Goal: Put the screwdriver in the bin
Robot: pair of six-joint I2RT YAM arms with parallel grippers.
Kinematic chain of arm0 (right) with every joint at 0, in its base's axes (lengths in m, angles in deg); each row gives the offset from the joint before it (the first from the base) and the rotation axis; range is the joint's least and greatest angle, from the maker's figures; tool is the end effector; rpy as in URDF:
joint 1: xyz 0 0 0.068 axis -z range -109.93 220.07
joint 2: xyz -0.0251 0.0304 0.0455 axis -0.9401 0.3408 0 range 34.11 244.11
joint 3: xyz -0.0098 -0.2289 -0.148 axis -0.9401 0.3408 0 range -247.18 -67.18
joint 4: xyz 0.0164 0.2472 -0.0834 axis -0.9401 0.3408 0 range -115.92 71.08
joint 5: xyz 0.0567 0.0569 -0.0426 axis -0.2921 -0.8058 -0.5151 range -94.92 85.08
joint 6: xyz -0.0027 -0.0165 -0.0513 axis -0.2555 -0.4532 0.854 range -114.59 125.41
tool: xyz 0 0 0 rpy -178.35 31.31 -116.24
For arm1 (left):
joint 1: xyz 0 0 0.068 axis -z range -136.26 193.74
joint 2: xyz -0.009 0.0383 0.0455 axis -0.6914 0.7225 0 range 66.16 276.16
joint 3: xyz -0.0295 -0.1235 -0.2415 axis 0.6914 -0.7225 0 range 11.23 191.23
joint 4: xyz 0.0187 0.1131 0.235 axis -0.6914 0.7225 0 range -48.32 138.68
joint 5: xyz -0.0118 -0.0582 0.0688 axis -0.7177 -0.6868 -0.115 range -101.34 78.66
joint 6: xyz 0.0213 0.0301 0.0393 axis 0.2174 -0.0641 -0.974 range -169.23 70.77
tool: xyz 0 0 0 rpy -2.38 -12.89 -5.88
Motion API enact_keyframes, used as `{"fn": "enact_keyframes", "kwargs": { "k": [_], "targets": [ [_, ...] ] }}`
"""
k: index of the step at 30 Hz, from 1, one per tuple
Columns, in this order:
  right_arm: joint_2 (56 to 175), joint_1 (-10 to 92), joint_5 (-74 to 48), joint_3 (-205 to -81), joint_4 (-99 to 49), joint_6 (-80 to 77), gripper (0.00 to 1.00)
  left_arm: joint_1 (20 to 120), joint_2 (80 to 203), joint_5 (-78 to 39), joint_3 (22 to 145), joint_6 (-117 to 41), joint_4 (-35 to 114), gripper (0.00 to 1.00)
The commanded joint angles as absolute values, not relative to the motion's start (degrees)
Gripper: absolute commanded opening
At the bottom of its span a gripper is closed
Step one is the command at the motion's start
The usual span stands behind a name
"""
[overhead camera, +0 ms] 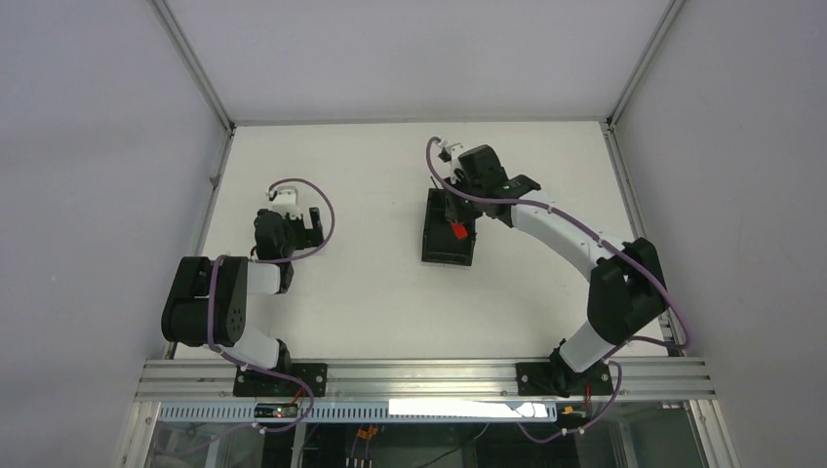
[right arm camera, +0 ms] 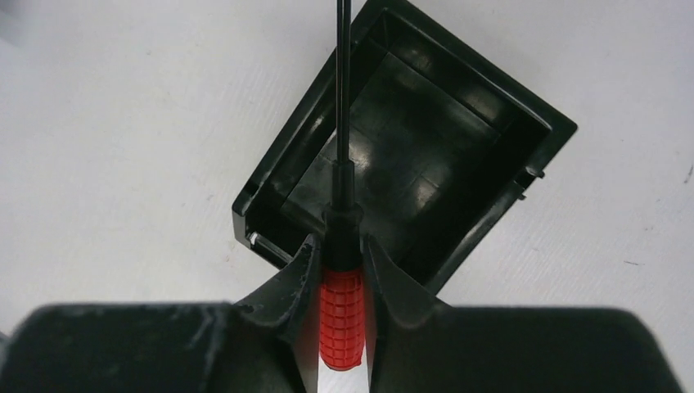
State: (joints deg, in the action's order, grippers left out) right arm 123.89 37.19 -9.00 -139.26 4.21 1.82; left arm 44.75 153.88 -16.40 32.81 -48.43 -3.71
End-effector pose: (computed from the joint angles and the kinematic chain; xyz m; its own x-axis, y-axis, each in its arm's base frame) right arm 0.2876 0.1890 0.2789 -0.6577 -0.3508 -0.6666 -0.5415 0.8353 0.0947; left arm 0.2656 -0.0078 0.1388 -0.3556 -0.0077 -0.9346 0.0950 0.9945 -0.0443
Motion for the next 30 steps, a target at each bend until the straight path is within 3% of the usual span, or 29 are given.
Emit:
{"fn": "enact_keyframes", "kwargs": {
  "k": [1,11,14,21,26,29,30],
  "targets": [
    [126.9,36.0,-5.4,-140.6,-0.4,4.8,0.21,44.5,152.6,-17.0,32.7,-48.3,-5.4,0.99],
    [130.3,35.4,0.9,-139.1,-1.4,4.8,0.29,44.5,152.6,-16.9,32.7,-48.3,-5.4,0.99],
    [129.7,35.3,0.5,-138.6,-1.8,4.6,0.39,44.5,152.6,-17.0,32.7,-48.2,-5.5,0.99],
    [126.5,35.1,1.5,-140.0,-0.8,4.1,0.49,44.5,152.6,-16.9,32.7,-48.3,-5.5,0.99],
    [122.4,35.2,8.7,-140.7,0.3,0.7,0.70,44.5,152.6,-16.9,32.7,-48.3,-5.5,0.99],
    [119.5,36.1,14.6,-139.9,1.5,-2.0,0.96,44.5,152.6,-16.9,32.7,-48.3,-5.4,0.99],
    [118.4,37.1,15.6,-139.3,1.7,-2.9,0.99,44.5,152.5,-16.9,32.7,-48.3,-5.4,0.99]
  ]
}}
